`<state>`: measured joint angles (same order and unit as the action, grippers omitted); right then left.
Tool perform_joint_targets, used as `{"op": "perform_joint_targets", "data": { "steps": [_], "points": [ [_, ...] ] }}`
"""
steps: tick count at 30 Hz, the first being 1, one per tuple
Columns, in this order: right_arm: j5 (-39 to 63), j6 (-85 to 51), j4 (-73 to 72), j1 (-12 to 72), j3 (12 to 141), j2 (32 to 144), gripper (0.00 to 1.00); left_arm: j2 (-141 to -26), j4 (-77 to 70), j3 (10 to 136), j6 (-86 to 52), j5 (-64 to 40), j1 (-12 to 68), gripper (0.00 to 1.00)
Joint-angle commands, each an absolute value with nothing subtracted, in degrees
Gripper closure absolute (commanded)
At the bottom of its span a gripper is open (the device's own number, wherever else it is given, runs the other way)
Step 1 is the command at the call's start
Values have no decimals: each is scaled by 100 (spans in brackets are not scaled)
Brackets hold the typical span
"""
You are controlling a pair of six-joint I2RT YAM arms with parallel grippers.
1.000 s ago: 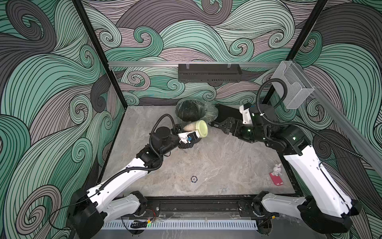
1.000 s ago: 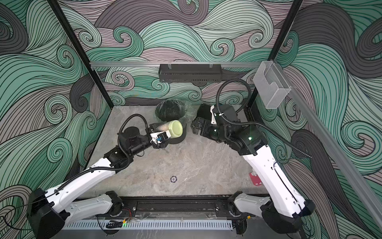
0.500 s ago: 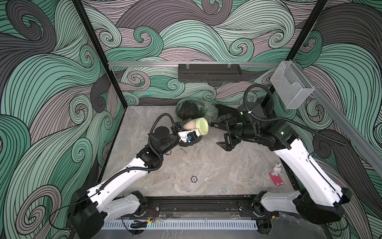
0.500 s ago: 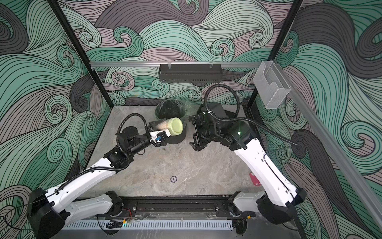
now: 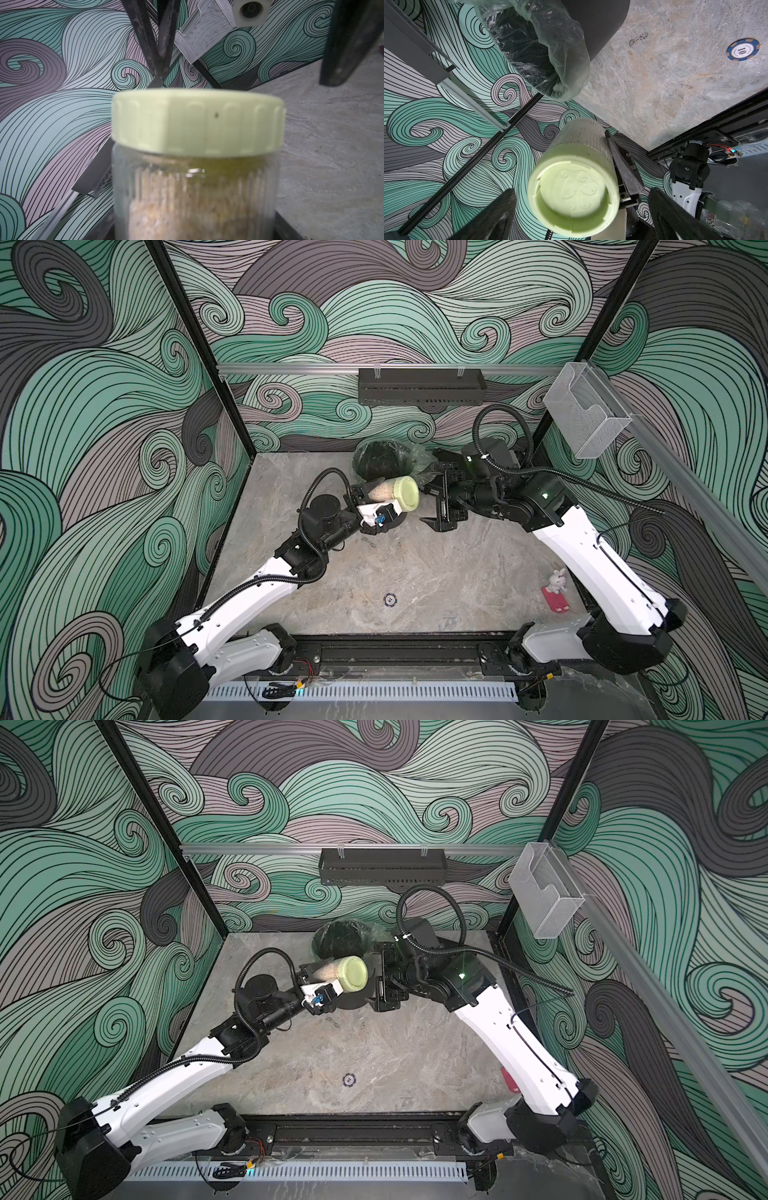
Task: Empty expired oatmeal from jars
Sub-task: Unscrew the lid from the jar.
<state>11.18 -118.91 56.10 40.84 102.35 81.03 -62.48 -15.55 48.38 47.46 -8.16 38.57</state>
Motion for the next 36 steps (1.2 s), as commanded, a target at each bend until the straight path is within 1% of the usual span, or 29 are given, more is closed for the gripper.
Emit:
{"op": "perform_joint_targets", "data": {
  "steps": [1, 10, 20, 22, 24, 26, 29, 33, 36],
  "points": [
    [1125, -12032, 5572, 4122, 10442, 8225, 1, -6108, -2438, 4983, 4798, -852, 3849, 99],
    [1263, -11920, 5694, 4164, 10817, 8566, 1, -6056, -2358, 4987, 4838, -868, 3868, 98],
    [1342, -11762, 5822, 4271, 10915, 8760, 1, -6039, -2313, 4976, 4842, -862, 3867, 98],
    [1346, -11673, 5829, 4292, 10970, 8801, 4, -6036, -2312, 4975, 4849, -854, 3867, 99],
    [1330, -11565, 5855, 4306, 11004, 8832, 10, -6029, -2289, 4979, 4855, -853, 3867, 99],
    [1332, -11465, 5863, 4307, 11003, 8833, 13, -6029, -2246, 4988, 4844, -854, 3866, 99],
    [1215, -11155, 5862, 4307, 11048, 8816, 24, -6036, -2081, 5063, 4793, -829, 3868, 99],
    [1182, -10351, 5889, 4307, 11114, 8807, 33, -6081, -1915, 5199, 4500, -785, 3867, 99],
    [1293, -9454, 5898, 4302, 11151, 8828, 36, -6108, -1523, 5388, 4388, -820, 3852, 99]
  ]
}}
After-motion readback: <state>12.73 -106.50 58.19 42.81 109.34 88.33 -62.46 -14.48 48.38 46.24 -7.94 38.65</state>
